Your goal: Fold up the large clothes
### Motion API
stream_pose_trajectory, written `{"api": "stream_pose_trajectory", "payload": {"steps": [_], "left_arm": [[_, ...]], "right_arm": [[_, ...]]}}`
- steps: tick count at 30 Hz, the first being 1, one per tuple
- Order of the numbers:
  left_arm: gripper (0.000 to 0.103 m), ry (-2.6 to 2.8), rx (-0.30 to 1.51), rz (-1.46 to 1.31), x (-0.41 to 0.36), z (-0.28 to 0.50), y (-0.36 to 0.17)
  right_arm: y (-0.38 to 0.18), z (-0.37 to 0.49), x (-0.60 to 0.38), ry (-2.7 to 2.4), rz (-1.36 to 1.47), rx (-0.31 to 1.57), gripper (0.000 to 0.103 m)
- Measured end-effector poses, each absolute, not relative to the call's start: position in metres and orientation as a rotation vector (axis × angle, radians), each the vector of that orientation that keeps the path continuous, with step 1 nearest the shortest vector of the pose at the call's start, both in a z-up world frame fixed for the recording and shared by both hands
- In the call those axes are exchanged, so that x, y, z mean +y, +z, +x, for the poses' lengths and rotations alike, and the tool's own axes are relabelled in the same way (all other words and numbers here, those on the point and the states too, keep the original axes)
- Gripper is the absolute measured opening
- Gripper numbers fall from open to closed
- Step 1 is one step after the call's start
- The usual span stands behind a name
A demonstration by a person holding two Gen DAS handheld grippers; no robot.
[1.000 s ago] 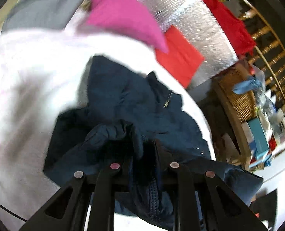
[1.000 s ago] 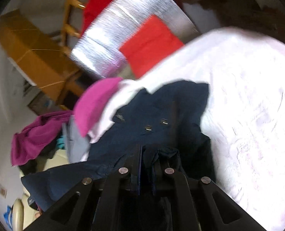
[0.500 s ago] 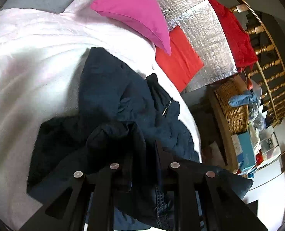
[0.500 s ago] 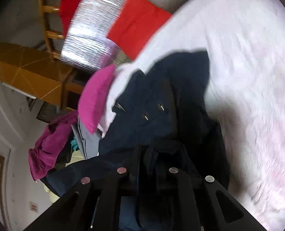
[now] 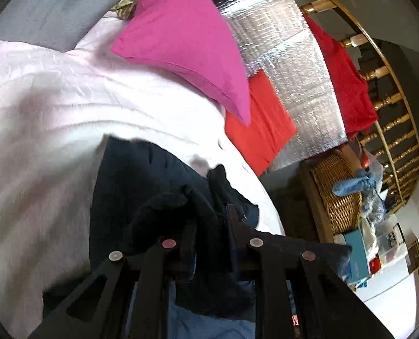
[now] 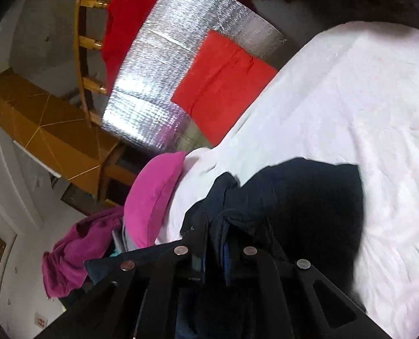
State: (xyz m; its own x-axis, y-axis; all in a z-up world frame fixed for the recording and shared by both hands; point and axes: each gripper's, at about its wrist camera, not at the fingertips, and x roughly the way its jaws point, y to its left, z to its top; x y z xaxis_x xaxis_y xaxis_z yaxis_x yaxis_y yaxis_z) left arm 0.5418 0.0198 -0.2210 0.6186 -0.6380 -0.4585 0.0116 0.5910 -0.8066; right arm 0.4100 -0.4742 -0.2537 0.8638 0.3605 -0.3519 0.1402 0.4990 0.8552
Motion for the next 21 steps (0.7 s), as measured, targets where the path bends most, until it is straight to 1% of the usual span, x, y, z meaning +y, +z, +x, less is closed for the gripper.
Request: {"api": "stream_pose_trajectory", "payload": {"steps": [5, 8, 9, 10, 11, 12, 13, 14, 15, 16, 18, 21], "left_arm": [[0.019, -0.398, 0.846, -0.843, 0.024, 0.571, -0.232], [0.022, -0.372, 0.852, -0.860, 0.028, 0.582, -0.241], [0.025, -0.366, 0.855, -0.867, 0.028, 0.584, -0.243], [0.027, -0.363, 0.853, -0.871, 0.028, 0.586, -0.244], [0.033, -0.363, 0.849, -0.876, 0.028, 0.586, -0.244], [0.042, -0.367, 0.831, -0.889, 0.030, 0.586, -0.242], [0.049, -0.368, 0.794, -0.900, 0.033, 0.584, -0.238], [0.067, -0.360, 0.758, -0.904, 0.036, 0.581, -0.233], [0.080, -0.331, 0.670, -0.910, 0.044, 0.572, -0.223], [0.082, -0.319, 0.609, -0.918, 0.050, 0.565, -0.216], [0.083, -0.324, 0.532, -0.918, 0.056, 0.556, -0.202], [0.083, -0.334, 0.569, -0.877, 0.051, 0.552, -0.194]], "right_arm": [[-0.266, 0.461, -0.478, 0.114, 1.068, 0.561, 0.009], [-0.277, 0.490, -0.479, 0.100, 1.087, 0.604, 0.012], [-0.283, 0.499, -0.482, 0.095, 1.113, 0.630, 0.012], [-0.288, 0.504, -0.484, 0.099, 1.144, 0.639, 0.019], [-0.293, 0.506, -0.488, 0.102, 1.181, 0.637, 0.027], [-0.300, 0.506, -0.494, 0.116, 1.251, 0.601, 0.052], [-0.303, 0.503, -0.499, 0.126, 1.295, 0.550, 0.077], [-0.303, 0.495, -0.506, 0.122, 1.331, 0.466, 0.083], [-0.302, 0.490, -0.511, 0.115, 1.343, 0.421, 0.087], [-0.299, 0.484, -0.516, 0.122, 1.352, 0.378, 0.089], [-0.289, 0.480, -0.517, 0.131, 1.316, 0.396, 0.090], [-0.268, 0.468, -0.507, 0.110, 1.209, 0.422, 0.089]]}}
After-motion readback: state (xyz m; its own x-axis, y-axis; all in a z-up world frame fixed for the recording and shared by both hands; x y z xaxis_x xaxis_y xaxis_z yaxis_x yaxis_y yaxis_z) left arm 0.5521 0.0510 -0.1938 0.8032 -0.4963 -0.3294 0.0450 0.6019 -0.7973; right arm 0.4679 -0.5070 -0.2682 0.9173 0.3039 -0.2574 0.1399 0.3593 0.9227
